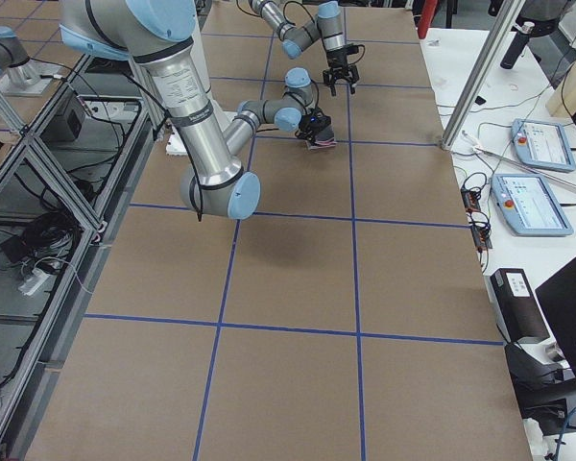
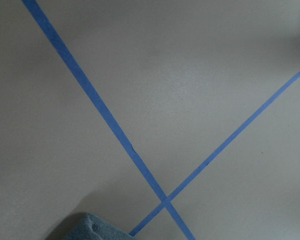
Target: Fold towel twice with both arms
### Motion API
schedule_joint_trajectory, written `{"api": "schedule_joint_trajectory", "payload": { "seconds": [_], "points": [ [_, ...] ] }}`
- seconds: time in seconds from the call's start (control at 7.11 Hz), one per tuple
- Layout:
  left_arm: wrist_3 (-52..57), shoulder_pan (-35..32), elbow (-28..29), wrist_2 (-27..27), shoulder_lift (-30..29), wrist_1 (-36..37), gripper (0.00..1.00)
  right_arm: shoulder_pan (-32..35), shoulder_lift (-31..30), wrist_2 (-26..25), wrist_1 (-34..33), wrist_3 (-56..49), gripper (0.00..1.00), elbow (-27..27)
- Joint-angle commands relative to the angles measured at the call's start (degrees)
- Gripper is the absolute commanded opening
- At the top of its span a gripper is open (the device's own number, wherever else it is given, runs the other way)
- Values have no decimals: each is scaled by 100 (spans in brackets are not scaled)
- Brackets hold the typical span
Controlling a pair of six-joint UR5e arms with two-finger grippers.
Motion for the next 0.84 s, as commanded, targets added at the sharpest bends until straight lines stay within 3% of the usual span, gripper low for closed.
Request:
{"api": "schedule_joint_trajectory", "payload": {
  "seconds": [0.0,0.7],
  "points": [
    [0,4,9,-2,2,0,100,3,-20,-16,2,11,100,-4],
    [0,4,9,-2,2,0,100,-127,32,-164,11,151,100,5]
  ]
}}
